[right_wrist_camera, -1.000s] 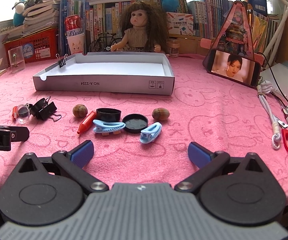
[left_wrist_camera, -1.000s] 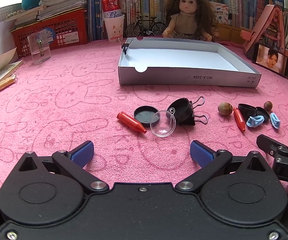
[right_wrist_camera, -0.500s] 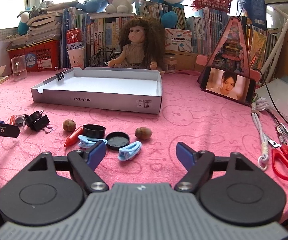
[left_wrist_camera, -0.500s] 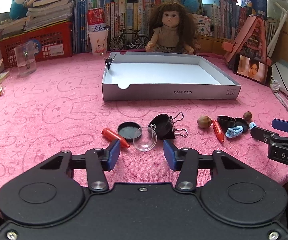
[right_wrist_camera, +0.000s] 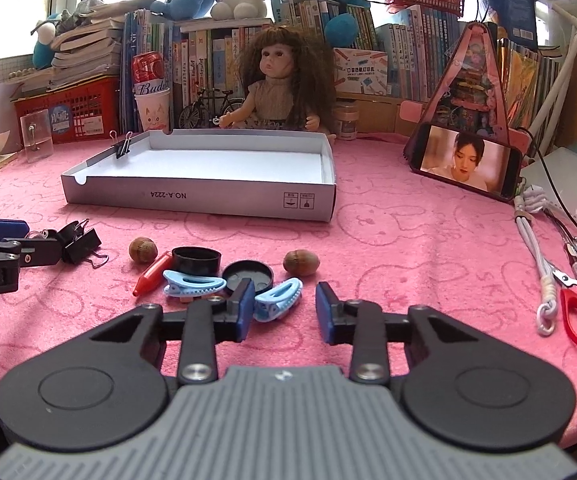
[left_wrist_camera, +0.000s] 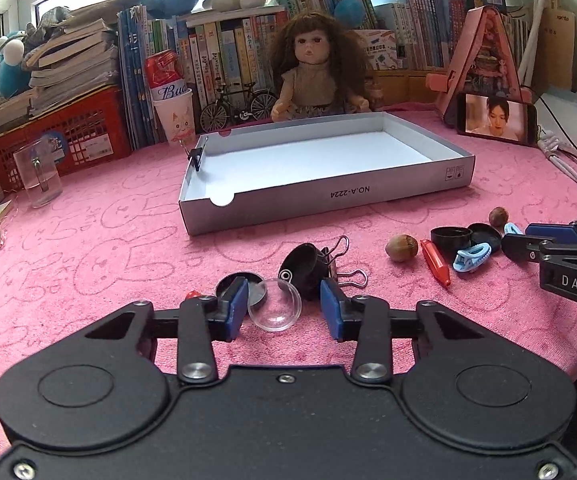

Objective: Organize rigid objects
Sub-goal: 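Grasp the clear plastic dome with the left tool while the right tool grasps a blue hair clip, then carry the clear dome and blue clip over the white box with both tools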

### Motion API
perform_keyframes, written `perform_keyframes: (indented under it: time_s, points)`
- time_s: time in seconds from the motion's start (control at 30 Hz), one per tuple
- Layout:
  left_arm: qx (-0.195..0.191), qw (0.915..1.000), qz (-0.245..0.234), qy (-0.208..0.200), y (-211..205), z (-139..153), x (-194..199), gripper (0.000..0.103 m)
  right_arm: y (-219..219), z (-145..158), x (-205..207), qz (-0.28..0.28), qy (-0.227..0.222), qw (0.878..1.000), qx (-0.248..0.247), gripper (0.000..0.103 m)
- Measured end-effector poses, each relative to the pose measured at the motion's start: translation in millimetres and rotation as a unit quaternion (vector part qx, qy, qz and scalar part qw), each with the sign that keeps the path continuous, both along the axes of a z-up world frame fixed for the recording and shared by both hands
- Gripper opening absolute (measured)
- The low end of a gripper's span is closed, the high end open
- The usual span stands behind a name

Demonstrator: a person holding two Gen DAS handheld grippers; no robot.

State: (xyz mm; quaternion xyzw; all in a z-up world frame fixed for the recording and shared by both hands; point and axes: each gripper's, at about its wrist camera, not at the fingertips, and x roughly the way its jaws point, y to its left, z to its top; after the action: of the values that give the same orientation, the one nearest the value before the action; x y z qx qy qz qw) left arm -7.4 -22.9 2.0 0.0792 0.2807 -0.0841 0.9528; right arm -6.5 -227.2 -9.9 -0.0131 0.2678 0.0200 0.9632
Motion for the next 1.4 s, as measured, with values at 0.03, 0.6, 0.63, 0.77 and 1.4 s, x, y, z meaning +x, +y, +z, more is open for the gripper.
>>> perform_keyframes:
  time_s: [0.03, 0.6, 0.63, 0.77, 1.4]
  points:
    - [0.0, 1.0, -0.002, 0.004, -0.2, -1.3, 0.8, 0.03, -0.3, -0.6, 0.2, -0.003, 0.0, 1.0, 0.0, 0.032]
    - [-0.02, 0.9998, -0.004, -0.008, 4.7, 11.5, -3.8, 0.026, 0.5, 7.1, -2.0, -0.012, -0.017, 1.0, 0.0, 0.019]
    - [-0.023, 0.9997, -0.003, -0.008, 5.7, 13.3, -2.9, 0.026, 0.4, 8.6, -2.1, -0.012, -0.02, 1.0, 0.0, 0.019]
    - [-0.033, 0.9994, 0.005, -0.01, 10.4, 21.2, 6.2, 0.026, 0.6, 16.3, 0.2, -0.013, -0.032, 0.999, 0.0, 0.019]
    - [-0.082, 0.9962, 0.029, 0.006, 15.8, 42.0, 88.5, 0.026, -4.5, 37.2, 60.6, -0.014, -0.037, 0.998, 0.053, 0.019]
